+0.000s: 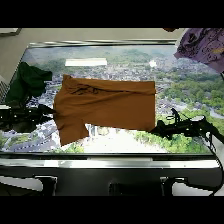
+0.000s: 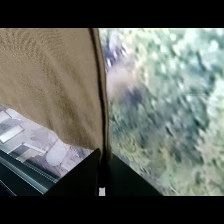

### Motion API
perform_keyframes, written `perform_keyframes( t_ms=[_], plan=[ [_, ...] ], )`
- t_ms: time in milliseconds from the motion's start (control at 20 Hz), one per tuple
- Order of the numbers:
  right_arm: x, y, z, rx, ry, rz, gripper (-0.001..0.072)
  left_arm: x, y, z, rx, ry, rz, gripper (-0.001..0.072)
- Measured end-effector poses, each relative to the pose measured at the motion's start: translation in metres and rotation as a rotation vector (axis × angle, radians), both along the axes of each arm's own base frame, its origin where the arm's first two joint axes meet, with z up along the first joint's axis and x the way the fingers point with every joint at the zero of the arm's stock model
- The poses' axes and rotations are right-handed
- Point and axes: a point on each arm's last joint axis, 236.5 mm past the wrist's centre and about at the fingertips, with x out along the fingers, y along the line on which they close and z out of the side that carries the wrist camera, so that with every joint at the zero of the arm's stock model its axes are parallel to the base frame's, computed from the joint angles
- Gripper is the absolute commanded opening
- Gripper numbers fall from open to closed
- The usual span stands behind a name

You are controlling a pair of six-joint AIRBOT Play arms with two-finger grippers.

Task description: Fold the clothes and pants, and hang the long-sleeved shirts on hangers.

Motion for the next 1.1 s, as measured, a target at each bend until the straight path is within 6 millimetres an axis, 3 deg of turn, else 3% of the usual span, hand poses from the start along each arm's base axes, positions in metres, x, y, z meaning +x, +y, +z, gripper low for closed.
perform_keyframes(
  t_ms=[100, 150, 200, 300, 350, 550, 700, 800, 950, 1000, 1100],
  plan=[
    [0.000, 0.000, 0.000, 0.000, 0.001, -0.002, 0.0022, 0.000, -0.004, -0.003, -0.008, 0.008, -0.006, 0.0587],
    [0.000, 0.000, 0.000, 0.001, 0.002, -0.002, 0.0022, 0.000, -0.006, -0.004, -0.014, 0.012, -0.007, 0.0503],
    [0.000, 0.000, 0.000, 0.002, 0.003, -0.001, 0.0022, -0.001, -0.006, -0.006, -0.011, 0.017, -0.009, 0.0305],
    [-0.001, 0.001, 0.001, 0.004, 0.005, 0.001, 0.0022, -0.003, -0.004, -0.013, 0.008, 0.027, -0.015, 0.0088],
    [-0.001, 0.001, 0.001, 0.006, 0.005, 0.002, 0.0022, -0.003, -0.003, -0.014, 0.013, 0.029, -0.016, 0.0017],
    [0.000, 0.002, 0.005, 0.010, -0.003, 0.001, 0.0021, 0.004, 0.001, -0.008, 0.019, 0.005, -0.009, 0.0014],
    [0.017, 0.006, 0.027, 0.037, -0.089, -0.015, 0.0019, 0.022, 0.000, 0.017, 0.037, -0.064, -0.026, 0.0013],
    [0.040, 0.005, 0.052, 0.043, -0.183, -0.028, 0.0018, 0.042, -0.002, 0.046, 0.071, -0.149, -0.050, 0.0013],
    [0.087, 0.004, 0.111, 0.004, -0.383, -0.005, 0.0018, 0.085, -0.012, 0.117, 0.140, -0.330, -0.092, 0.0011],
    [0.105, 0.006, 0.137, -0.018, -0.456, 0.012, 0.0018, 0.098, -0.016, 0.147, 0.162, -0.396, -0.100, 0.0011],
    [0.142, 0.009, 0.203, -0.091, -0.627, 0.032, 0.0018, 0.123, -0.025, 0.225, 0.218, -0.561, -0.102, 0.0010]
  ],
)
